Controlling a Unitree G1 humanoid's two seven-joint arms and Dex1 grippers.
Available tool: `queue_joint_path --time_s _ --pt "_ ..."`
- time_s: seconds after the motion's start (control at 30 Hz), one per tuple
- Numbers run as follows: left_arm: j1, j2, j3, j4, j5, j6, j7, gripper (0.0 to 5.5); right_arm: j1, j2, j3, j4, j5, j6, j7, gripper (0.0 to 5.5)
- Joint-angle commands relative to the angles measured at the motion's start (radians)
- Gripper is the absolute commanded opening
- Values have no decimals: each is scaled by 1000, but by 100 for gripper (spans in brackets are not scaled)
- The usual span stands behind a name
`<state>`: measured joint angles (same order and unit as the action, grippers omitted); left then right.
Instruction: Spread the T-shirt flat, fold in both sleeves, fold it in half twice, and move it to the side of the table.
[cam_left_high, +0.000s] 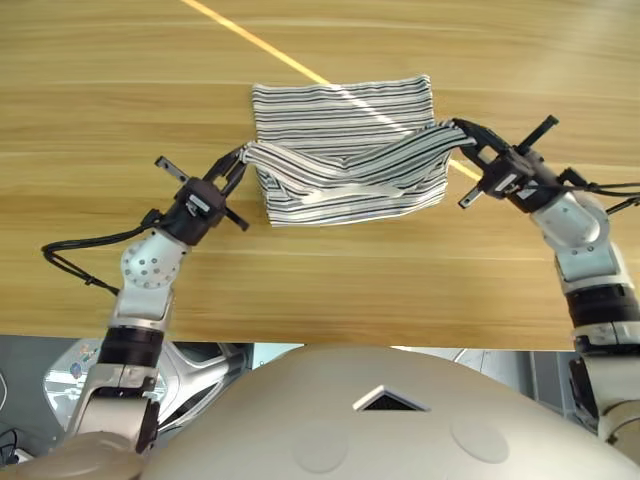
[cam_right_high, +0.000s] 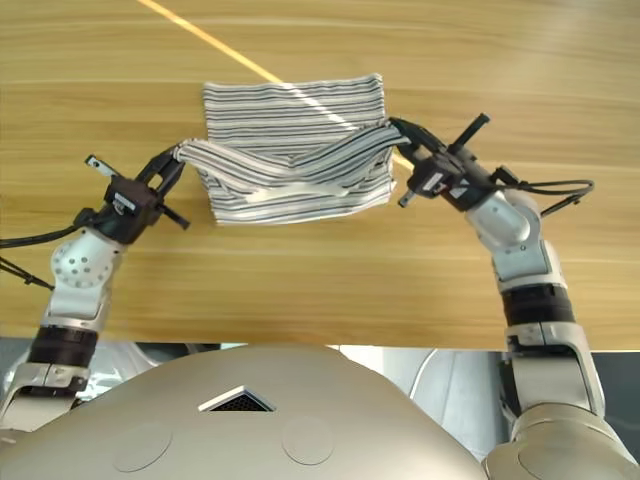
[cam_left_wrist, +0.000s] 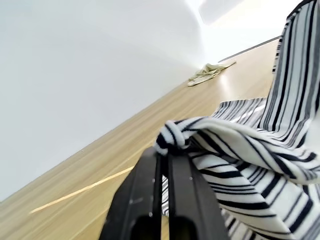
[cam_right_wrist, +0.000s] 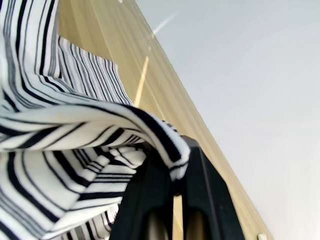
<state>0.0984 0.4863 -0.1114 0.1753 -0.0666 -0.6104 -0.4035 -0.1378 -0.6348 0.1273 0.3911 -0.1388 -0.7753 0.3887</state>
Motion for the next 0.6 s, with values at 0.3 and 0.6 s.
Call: queue_joint_path --time_s 0.3,0.6 --pt "-372 -141 51 442 84 106 115 2 -359 151 35 496 -171 50 -200 0" --pt "-541 -208 42 734 140 80 140 157 -536 249 75 800 -260 200 -408 169"
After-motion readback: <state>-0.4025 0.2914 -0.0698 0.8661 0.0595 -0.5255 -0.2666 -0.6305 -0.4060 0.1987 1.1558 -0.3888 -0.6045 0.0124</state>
